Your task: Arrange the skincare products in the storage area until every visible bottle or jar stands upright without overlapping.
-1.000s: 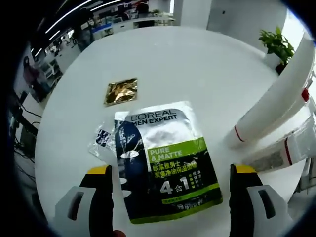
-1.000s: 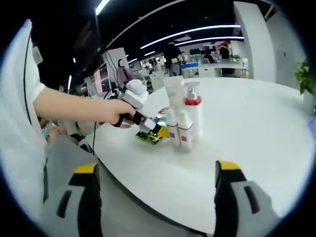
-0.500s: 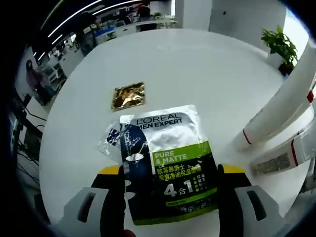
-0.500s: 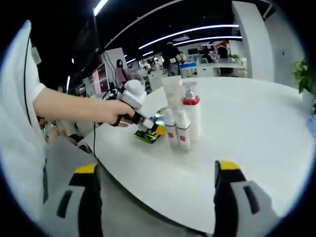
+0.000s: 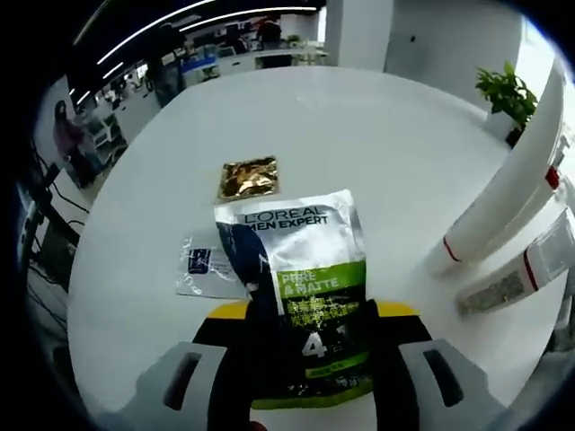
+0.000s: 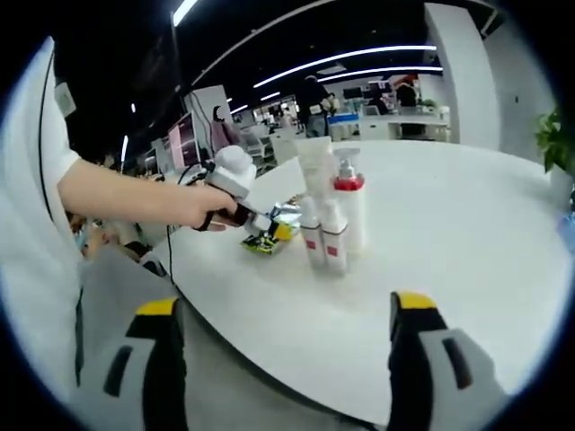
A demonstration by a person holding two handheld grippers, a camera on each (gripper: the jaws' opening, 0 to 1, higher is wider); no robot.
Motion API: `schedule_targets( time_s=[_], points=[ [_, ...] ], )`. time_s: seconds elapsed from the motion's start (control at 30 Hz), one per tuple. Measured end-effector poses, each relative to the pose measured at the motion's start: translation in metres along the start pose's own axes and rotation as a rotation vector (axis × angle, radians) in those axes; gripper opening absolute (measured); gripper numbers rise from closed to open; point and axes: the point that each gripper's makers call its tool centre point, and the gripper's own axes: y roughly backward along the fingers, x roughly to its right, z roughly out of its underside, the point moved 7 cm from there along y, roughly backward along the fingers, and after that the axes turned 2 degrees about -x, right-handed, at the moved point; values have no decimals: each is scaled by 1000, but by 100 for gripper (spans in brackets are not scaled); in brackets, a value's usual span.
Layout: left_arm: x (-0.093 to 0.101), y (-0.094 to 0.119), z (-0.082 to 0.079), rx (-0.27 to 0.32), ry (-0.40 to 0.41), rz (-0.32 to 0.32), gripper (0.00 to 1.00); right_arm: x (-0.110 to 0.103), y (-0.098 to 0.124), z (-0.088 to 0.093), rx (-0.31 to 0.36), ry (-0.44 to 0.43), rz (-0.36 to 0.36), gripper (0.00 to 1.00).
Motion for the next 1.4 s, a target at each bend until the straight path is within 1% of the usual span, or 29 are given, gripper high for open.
schedule_targets(
  time_s=[0.07, 0.2, 0.33, 0.37, 0.43, 0.47, 0.5, 0.53, 0.6, 0.9, 1.0, 1.17, 1.4],
  points=[
    [1, 0, 0, 3, -9, 5, 38, 0, 0, 0, -1, 1, 0, 95],
    [2, 1, 1, 5, -2, 11, 34, 1, 0, 0, -1, 2, 4, 95],
    [1, 3, 2, 11, 21, 26, 28, 1, 0, 0, 0, 6, 7, 95],
    [0, 4, 1, 16, 37, 30, 26, 0, 0, 0, 1, 7, 8, 95],
    [-1, 6, -2, 30, 48, 36, 18, 0, 0, 0, 1, 9, 8, 95],
    [-3, 7, -3, 37, 42, 28, 10, 0, 0, 0, 2, 11, 7, 95],
    [-4, 7, -4, 44, 4, 35, 7, 0, 0, 0, 2, 13, 7, 95],
    [-4, 6, -1, 18, 11, 40, 6, 0, 0, 0, 1, 15, 6, 94],
    [-6, 6, 1, 26, 26, 40, 5, -1, 0, 0, 3, 20, 7, 94],
    [-10, 14, 9, 25, 61, 41, 3, -1, 1, -1, 8, 33, 11, 94],
    [-12, 20, 15, 24, 81, 46, 3, -2, 1, -1, 12, 36, 12, 94],
    [-13, 32, 25, 29, 92, 54, 2, -2, 1, -2, 15, 42, 9, 93],
    [-12, 51, 35, 56, 121, 83, 2, -5, 2, -1, 15, 59, 0, 92]
  ],
)
